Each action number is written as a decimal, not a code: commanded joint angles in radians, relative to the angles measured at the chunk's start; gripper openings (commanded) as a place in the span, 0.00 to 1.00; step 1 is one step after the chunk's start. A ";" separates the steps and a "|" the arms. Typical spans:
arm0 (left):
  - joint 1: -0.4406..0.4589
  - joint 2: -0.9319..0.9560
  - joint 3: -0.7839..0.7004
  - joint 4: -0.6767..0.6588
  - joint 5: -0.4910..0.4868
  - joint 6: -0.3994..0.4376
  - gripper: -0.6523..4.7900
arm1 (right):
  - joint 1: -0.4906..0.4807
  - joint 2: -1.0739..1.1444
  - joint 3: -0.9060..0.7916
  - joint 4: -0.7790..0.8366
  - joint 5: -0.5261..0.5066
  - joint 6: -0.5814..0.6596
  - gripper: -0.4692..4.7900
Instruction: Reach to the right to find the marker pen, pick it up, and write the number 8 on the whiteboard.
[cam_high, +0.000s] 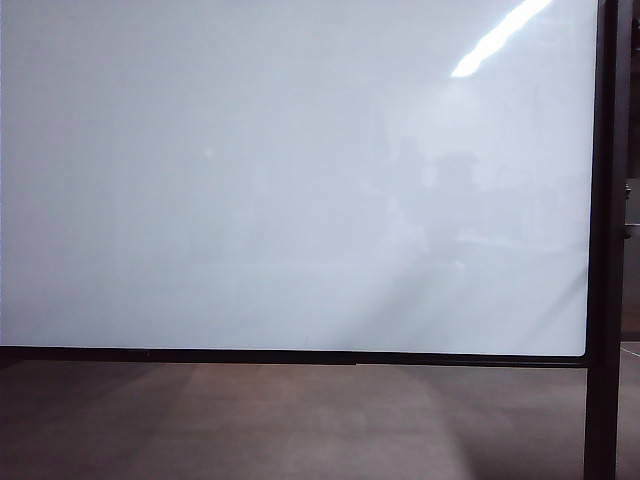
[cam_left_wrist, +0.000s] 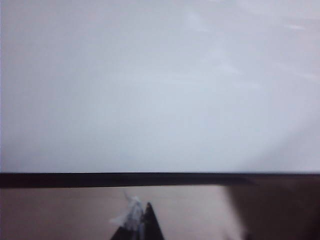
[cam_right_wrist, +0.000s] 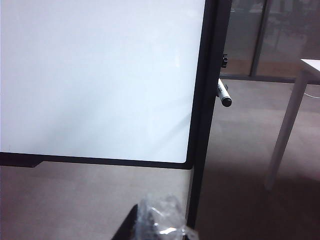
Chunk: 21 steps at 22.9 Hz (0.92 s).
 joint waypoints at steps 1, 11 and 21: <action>-0.206 0.001 0.001 0.009 -0.032 -0.002 0.11 | 0.001 0.000 0.002 0.018 0.000 0.001 0.09; -0.520 0.001 0.001 0.009 0.069 -0.003 0.11 | 0.000 0.000 0.002 0.011 0.117 0.201 0.09; -0.560 0.001 0.001 0.009 0.069 -0.002 0.11 | -0.003 0.452 0.303 0.547 0.274 0.066 0.09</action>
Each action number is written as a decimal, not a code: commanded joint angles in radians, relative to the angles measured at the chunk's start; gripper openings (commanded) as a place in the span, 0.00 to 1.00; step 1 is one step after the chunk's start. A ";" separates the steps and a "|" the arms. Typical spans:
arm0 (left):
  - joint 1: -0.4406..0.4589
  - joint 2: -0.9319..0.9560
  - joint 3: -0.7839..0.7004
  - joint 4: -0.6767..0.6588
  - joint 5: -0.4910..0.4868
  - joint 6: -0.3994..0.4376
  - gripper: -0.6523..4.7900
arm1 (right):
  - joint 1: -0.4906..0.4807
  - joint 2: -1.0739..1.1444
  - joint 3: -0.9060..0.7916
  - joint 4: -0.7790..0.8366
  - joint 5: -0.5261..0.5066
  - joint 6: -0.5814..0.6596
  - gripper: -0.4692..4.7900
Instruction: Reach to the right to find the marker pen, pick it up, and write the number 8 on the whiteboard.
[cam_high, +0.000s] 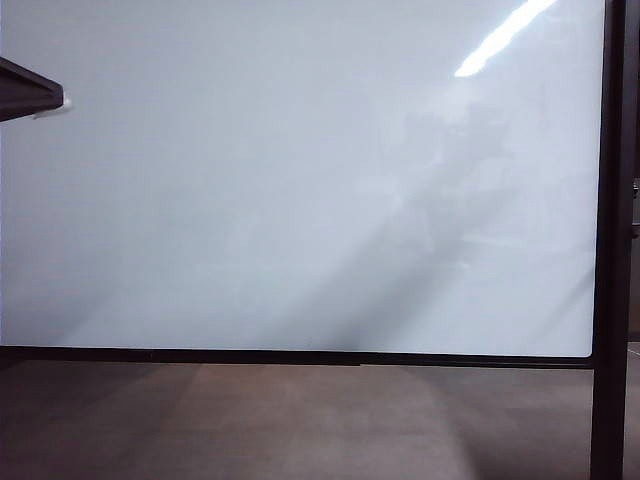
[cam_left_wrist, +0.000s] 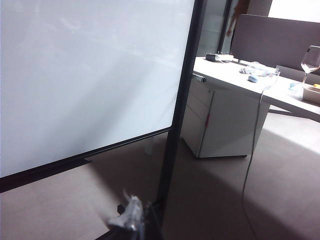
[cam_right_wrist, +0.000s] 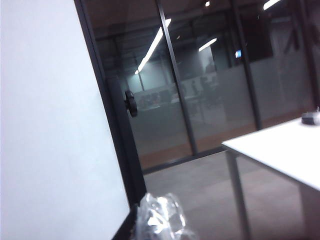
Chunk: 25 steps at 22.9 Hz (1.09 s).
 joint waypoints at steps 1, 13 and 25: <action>-0.001 0.001 0.001 0.011 0.004 -0.003 0.11 | -0.002 0.389 0.153 0.233 -0.169 -0.185 0.09; -0.001 0.001 0.001 -0.003 0.000 -0.003 0.11 | -0.393 1.347 0.566 0.404 -0.822 0.010 0.98; -0.001 0.001 0.001 -0.004 -0.006 -0.002 0.11 | -0.335 1.722 0.578 0.904 -0.810 0.020 0.93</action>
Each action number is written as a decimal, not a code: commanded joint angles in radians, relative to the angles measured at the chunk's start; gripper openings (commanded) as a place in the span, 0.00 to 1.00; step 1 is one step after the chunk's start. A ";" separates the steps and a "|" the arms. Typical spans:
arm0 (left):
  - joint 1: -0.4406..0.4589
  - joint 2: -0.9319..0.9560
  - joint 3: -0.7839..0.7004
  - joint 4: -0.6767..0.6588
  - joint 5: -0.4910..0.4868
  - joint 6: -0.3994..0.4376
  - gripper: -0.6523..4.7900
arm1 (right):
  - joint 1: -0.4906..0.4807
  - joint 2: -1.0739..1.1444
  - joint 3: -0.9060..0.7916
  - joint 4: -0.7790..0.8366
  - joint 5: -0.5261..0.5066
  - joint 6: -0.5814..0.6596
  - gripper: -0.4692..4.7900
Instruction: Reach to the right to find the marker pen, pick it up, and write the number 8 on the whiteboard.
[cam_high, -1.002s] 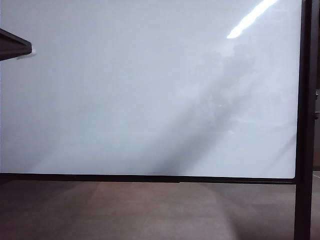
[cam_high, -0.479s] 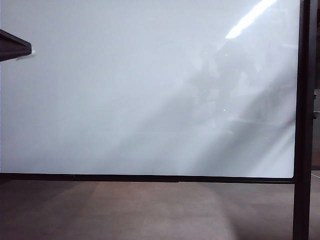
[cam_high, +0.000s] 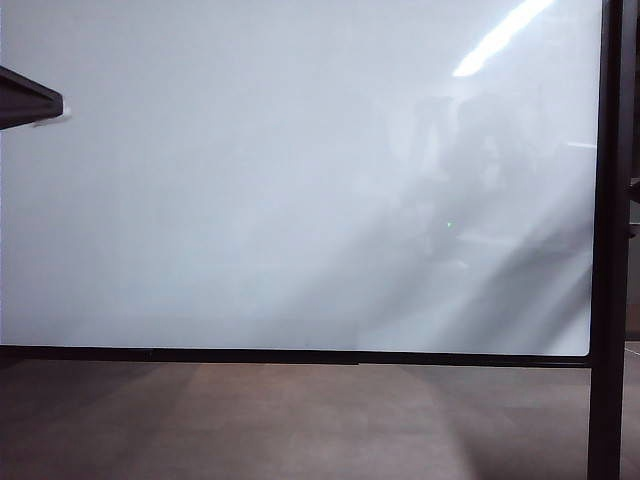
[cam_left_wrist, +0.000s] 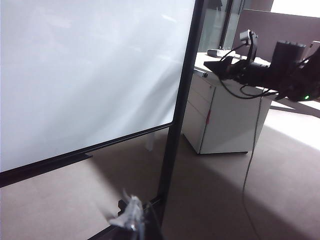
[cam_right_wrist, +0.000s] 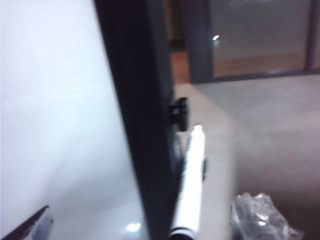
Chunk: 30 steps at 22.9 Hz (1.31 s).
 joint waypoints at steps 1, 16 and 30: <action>-0.001 0.001 0.001 0.011 0.000 -0.003 0.11 | 0.001 0.045 0.022 0.082 0.033 0.001 0.93; -0.001 0.001 0.001 0.011 0.000 -0.002 0.11 | 0.048 0.211 0.174 0.066 0.108 -0.007 0.71; -0.001 0.001 0.001 0.011 0.000 -0.002 0.11 | 0.054 0.211 0.200 0.006 0.163 -0.008 0.48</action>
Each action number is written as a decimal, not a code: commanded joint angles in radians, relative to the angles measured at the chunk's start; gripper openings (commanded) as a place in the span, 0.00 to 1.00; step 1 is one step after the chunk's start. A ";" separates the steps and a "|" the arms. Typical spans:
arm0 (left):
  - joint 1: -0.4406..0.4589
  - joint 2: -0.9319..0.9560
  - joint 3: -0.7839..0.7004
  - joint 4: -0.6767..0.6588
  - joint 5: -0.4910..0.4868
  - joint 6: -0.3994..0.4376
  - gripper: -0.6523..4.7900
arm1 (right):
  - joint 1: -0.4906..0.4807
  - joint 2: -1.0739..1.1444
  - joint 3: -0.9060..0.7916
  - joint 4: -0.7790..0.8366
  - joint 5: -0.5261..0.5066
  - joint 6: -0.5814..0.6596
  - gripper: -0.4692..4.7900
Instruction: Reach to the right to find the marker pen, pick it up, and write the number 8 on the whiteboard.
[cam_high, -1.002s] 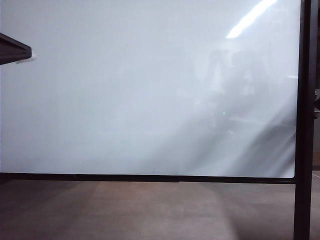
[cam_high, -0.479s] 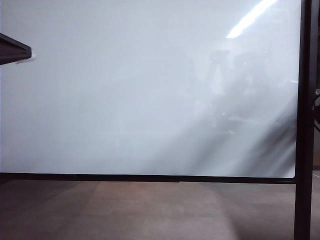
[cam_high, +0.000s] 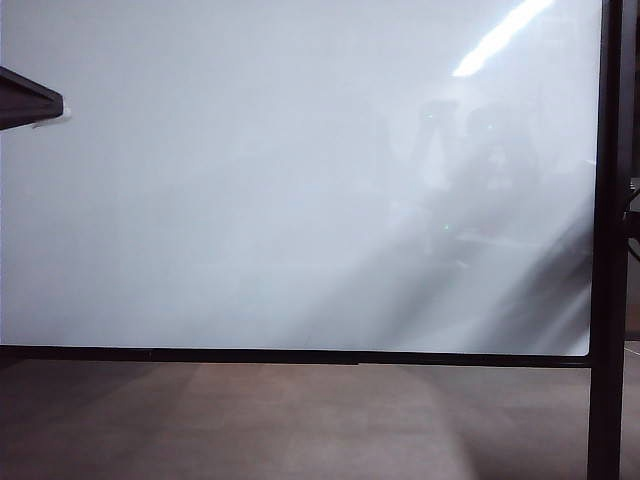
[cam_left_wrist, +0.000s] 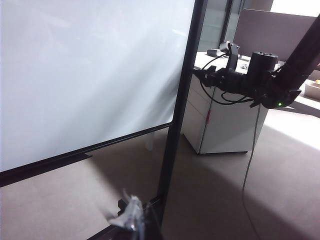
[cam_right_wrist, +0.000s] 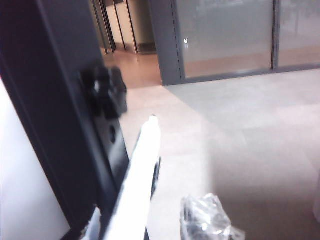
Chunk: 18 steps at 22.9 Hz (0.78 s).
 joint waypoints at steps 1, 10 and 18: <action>-0.001 0.001 0.001 0.012 0.001 -0.002 0.11 | 0.001 -0.003 0.004 0.008 0.002 -0.003 0.46; -0.001 0.001 0.001 0.012 0.001 -0.002 0.11 | 0.001 -0.003 0.010 0.008 0.002 -0.003 0.08; 0.000 0.001 0.001 0.012 0.001 -0.002 0.11 | -0.121 -0.316 0.007 -0.009 0.110 0.079 0.08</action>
